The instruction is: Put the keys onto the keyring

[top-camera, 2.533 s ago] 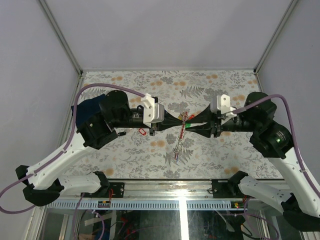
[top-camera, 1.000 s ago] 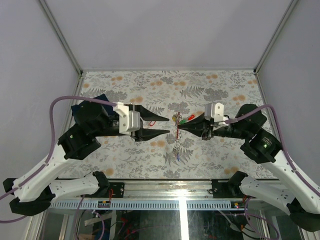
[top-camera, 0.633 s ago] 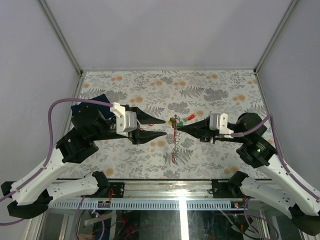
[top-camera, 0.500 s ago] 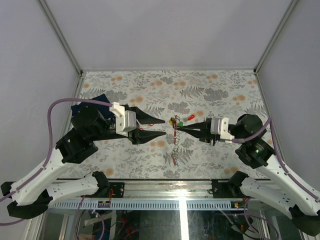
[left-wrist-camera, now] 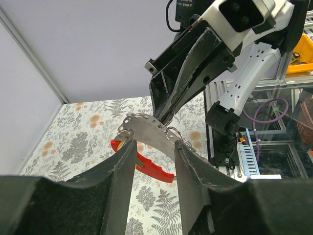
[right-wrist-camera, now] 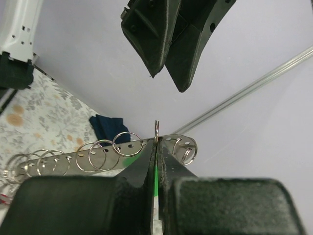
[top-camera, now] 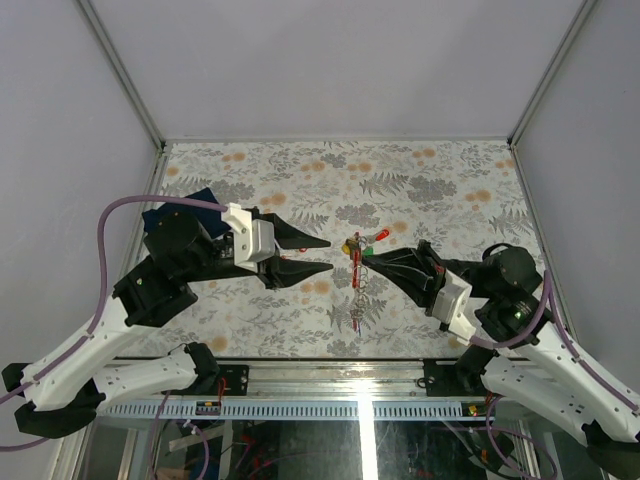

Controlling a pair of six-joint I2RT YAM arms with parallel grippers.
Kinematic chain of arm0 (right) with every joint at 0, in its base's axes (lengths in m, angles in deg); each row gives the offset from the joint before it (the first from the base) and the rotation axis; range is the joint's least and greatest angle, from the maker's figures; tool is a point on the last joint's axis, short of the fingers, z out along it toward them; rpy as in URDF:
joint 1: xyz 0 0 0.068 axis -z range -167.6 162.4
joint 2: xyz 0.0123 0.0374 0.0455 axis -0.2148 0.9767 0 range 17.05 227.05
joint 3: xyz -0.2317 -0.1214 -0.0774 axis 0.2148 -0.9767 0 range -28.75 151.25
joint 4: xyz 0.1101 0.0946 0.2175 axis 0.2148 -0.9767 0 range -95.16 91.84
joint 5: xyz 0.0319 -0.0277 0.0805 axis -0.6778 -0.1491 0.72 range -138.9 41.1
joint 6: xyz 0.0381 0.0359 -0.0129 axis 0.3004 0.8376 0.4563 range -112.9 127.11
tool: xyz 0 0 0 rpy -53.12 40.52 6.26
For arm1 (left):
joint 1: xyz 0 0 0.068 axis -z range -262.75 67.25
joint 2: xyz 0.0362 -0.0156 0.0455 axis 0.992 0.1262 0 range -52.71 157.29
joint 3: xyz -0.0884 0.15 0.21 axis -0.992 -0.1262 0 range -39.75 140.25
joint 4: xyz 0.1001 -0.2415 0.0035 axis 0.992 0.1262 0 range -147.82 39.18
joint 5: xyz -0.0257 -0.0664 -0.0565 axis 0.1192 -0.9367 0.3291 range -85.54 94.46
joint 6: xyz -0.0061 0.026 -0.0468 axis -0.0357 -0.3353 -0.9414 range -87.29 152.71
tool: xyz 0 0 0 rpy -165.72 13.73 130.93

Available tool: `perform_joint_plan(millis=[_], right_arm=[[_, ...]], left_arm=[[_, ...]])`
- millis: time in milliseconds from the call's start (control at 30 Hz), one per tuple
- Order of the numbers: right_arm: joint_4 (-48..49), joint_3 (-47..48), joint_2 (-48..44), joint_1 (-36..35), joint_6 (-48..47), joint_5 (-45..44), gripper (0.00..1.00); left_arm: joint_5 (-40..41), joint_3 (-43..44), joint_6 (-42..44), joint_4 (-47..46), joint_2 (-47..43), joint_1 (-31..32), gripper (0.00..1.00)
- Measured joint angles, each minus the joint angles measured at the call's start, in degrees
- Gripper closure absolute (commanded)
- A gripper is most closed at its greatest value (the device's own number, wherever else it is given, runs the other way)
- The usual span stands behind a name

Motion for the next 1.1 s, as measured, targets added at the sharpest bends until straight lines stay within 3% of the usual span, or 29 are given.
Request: perform_joint_plan(millis=[200,533,767,1100], right_arm=[[-1.86,-0.46,-0.57,0.00,-8.74,0.28,1.00],[-5.05,-0.42,-0.81,0.00,-13.35,0.26,1.00],[-14.95,-0.35,-3.13,0.00,-14.27,-3.87,1.00],[-25.97,-0.35,-7.43,0.00,-9.99,-11.96,1.00]], left_arm=[[-0.02,0.00,-0.24,0.00,0.02,0.00,0.65],[0.81,-0.22,-0.98,-0.04,0.07,0.00,0.64],[13.03,-3.19,-6.62,0.61,1.27,-0.72,0.62],[18.51,-16.06,-21.31,1.99,7.34,-19.02,0.61]])
